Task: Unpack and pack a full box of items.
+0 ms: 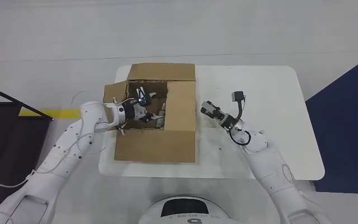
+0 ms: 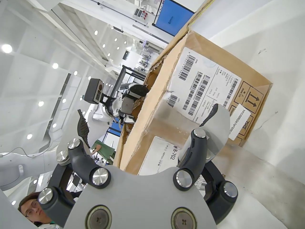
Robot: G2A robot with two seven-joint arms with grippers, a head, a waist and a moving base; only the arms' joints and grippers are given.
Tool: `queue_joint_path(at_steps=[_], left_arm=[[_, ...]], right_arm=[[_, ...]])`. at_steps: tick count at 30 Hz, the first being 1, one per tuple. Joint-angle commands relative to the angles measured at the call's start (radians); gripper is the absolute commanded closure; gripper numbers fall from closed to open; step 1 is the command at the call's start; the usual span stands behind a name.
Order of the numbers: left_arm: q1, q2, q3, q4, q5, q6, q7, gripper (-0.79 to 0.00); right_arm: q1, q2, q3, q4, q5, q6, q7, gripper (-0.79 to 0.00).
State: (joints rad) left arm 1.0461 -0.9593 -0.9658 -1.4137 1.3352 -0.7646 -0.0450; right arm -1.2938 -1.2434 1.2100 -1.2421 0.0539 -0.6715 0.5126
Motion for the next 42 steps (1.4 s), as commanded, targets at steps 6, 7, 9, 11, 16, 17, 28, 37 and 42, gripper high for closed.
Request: queue_joint_path(at_steps=[6, 7, 9, 11, 16, 17, 28, 37, 42], left_arm=[[-0.024, -0.021, 0.038, 0.028, -0.005, 0.042, -0.03, -0.668], [-0.028, -0.025, 0.04, 0.027, -0.031, 0.045, -0.03, -0.683], [-0.033, -0.034, 0.041, 0.027, -0.112, 0.056, -0.034, -0.785], [-0.043, -0.044, 0.039, 0.018, -0.198, 0.094, -0.054, -0.785], [-0.074, -0.068, 0.055, -0.018, -0.326, 0.161, -0.106, -0.785], [-0.08, -0.073, 0.062, -0.022, -0.334, 0.171, -0.11, -0.785], [-0.143, -0.136, 0.19, -0.038, -0.349, 0.227, -0.131, -0.785], [-0.21, -0.182, 0.247, 0.022, -0.332, 0.253, -0.128, -0.785], [-0.248, -0.181, 0.184, 0.076, -0.346, 0.264, -0.107, -0.785]], right_arm=[[0.017, -0.003, -0.019, 0.029, 0.024, -0.027, 0.016, -0.785], [0.019, -0.003, -0.021, 0.033, 0.027, -0.03, 0.021, -0.785], [0.023, -0.004, -0.026, 0.038, 0.042, -0.045, 0.035, -0.785], [0.028, -0.005, -0.035, 0.045, 0.081, -0.074, 0.065, -0.785], [0.06, -0.005, -0.053, 0.102, 0.243, -0.145, 0.198, -0.785], [0.067, -0.005, -0.054, 0.116, 0.274, -0.161, 0.223, -0.785], [-0.028, 0.046, 0.154, 0.186, 0.452, -0.341, 0.256, -0.785], [-0.197, 0.082, 0.366, 0.007, 0.387, -0.341, 0.185, -0.785], [-0.23, 0.087, 0.409, -0.113, 0.36, -0.341, 0.17, -0.785]])
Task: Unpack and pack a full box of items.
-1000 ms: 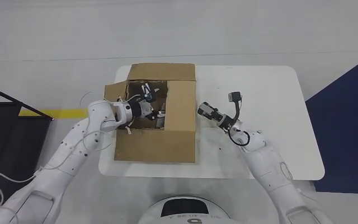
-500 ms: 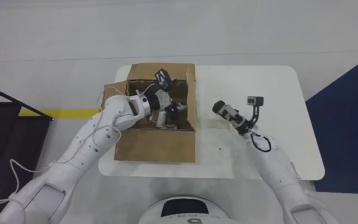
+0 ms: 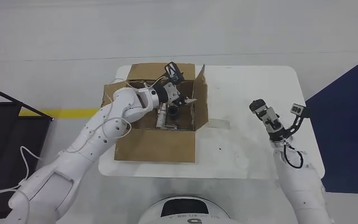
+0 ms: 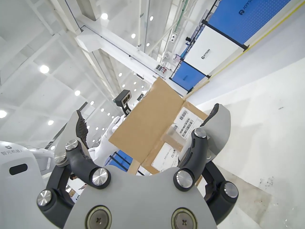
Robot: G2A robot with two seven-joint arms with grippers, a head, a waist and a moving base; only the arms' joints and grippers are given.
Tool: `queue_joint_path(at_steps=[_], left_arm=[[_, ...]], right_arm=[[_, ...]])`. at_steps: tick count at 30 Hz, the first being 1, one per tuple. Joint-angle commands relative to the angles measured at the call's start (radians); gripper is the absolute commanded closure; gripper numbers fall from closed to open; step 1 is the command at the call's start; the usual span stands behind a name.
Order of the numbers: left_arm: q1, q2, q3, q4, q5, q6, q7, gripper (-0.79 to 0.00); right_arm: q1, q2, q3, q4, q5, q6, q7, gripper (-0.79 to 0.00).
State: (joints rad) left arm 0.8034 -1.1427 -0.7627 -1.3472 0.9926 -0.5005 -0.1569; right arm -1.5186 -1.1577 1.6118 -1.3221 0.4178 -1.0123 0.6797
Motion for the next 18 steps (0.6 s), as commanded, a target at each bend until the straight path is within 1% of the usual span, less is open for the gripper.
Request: queue_joint_path(at_steps=[1, 5, 8, 10, 14, 18], left_arm=[[-0.008, 0.006, -0.038, 0.017, -0.007, -0.002, 0.008, -0.785], [-0.004, 0.023, -0.127, 0.028, -0.023, -0.004, 0.019, -0.785], [0.027, 0.033, -0.159, 0.009, -0.034, -0.023, -0.008, -0.785], [0.055, 0.037, -0.154, -0.009, -0.011, -0.046, -0.029, -0.785], [0.093, 0.037, -0.137, -0.029, 0.021, -0.071, -0.038, -0.785], [0.1, 0.028, -0.11, -0.043, 0.024, -0.081, -0.045, -0.785]], right_arm=[[-0.011, 0.002, 0.017, -0.066, -0.01, 0.0, 0.008, -0.785], [-0.008, 0.007, 0.023, -0.202, -0.048, 0.0, 0.046, -0.785], [0.032, 0.009, -0.002, -0.232, -0.08, 0.051, 0.062, -0.785], [0.063, 0.008, -0.033, -0.226, -0.096, 0.08, 0.062, -0.785], [0.105, 0.003, -0.092, -0.179, -0.097, 0.107, 0.052, -0.785], [0.132, 0.0, -0.13, -0.133, -0.111, 0.115, 0.047, -0.785]])
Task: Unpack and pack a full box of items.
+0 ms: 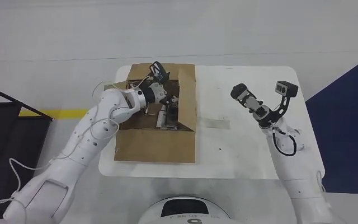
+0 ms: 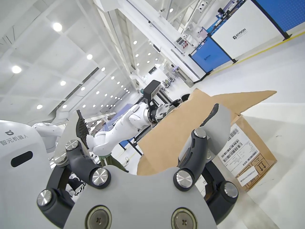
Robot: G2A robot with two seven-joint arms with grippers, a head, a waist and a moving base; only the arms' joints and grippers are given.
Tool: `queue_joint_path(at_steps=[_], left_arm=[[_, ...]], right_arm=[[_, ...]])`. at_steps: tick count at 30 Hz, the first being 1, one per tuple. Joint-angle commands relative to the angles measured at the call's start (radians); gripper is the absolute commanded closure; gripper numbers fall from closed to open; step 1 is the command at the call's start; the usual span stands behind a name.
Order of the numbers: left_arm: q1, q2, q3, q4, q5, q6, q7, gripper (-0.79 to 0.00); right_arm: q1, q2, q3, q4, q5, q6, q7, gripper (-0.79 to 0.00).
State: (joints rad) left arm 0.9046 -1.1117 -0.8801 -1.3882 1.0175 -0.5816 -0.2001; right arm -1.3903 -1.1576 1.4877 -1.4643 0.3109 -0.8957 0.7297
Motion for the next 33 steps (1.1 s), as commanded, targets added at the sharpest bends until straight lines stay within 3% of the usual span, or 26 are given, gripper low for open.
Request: queue_joint_path(at_steps=[1, 11, 20, 25, 33], left_arm=[[-0.004, -0.007, 0.018, -0.004, -0.002, -0.002, -0.003, -0.785], [-0.064, -0.072, 0.173, 0.069, 0.049, 0.018, -0.004, -0.785], [-0.111, -0.105, 0.185, 0.127, 0.033, 0.029, 0.044, -0.785], [-0.125, -0.09, 0.08, 0.119, -0.001, 0.048, 0.103, -0.785], [-0.047, -0.013, -0.212, 0.052, 0.014, 0.029, 0.111, -0.785]], right_arm=[[0.005, -0.001, -0.011, 0.018, -0.005, -0.004, -0.008, -0.785], [-0.094, 0.013, 0.065, 0.099, 0.074, -0.068, -0.059, -0.785], [-0.104, 0.027, 0.083, 0.08, 0.103, -0.05, -0.006, -0.785], [-0.054, 0.027, 0.041, 0.069, 0.116, -0.035, 0.037, -0.785], [0.072, 0.024, -0.044, 0.039, 0.059, 0.042, 0.095, -0.785]])
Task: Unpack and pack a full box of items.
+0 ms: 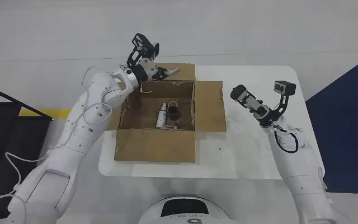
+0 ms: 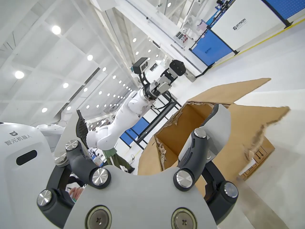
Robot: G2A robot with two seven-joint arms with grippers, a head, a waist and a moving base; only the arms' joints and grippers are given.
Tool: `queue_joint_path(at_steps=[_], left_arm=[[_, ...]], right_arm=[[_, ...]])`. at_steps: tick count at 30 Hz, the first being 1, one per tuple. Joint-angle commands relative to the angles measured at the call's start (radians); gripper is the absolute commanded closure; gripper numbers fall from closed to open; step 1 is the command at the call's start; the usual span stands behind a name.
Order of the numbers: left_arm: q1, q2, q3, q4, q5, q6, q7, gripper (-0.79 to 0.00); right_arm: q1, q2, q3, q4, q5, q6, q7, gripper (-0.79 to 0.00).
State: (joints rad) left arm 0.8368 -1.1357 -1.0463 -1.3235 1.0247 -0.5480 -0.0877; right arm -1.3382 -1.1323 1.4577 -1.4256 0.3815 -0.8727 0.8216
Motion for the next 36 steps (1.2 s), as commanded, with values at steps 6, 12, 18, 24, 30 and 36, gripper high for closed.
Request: queue_joint_path(at_steps=[6, 12, 18, 24, 30, 36], left_arm=[[0.144, 0.065, -0.282, -0.06, -0.028, -0.033, -0.032, -0.785], [0.211, 0.091, -0.418, -0.053, -0.108, -0.062, -0.109, -0.785], [0.212, 0.094, -0.435, -0.03, -0.123, -0.064, -0.121, -0.785], [0.212, 0.094, -0.435, -0.03, -0.123, -0.064, -0.121, -0.785], [0.212, 0.094, -0.435, -0.03, -0.123, -0.064, -0.121, -0.785], [0.212, 0.094, -0.435, -0.03, -0.123, -0.064, -0.121, -0.785]], right_arm=[[0.192, -0.024, -0.185, 0.05, -0.128, 0.178, 0.04, -0.785], [0.312, -0.059, -0.324, 0.121, -0.238, 0.252, -0.054, -0.785], [0.349, -0.07, -0.367, 0.139, -0.296, 0.3, -0.09, -0.785], [0.349, -0.07, -0.367, 0.139, -0.296, 0.3, -0.09, -0.785], [0.372, -0.073, -0.405, 0.08, -0.423, 0.363, -0.076, -0.785], [0.481, -0.095, -0.555, -0.089, -0.683, 0.669, 0.079, -0.785]])
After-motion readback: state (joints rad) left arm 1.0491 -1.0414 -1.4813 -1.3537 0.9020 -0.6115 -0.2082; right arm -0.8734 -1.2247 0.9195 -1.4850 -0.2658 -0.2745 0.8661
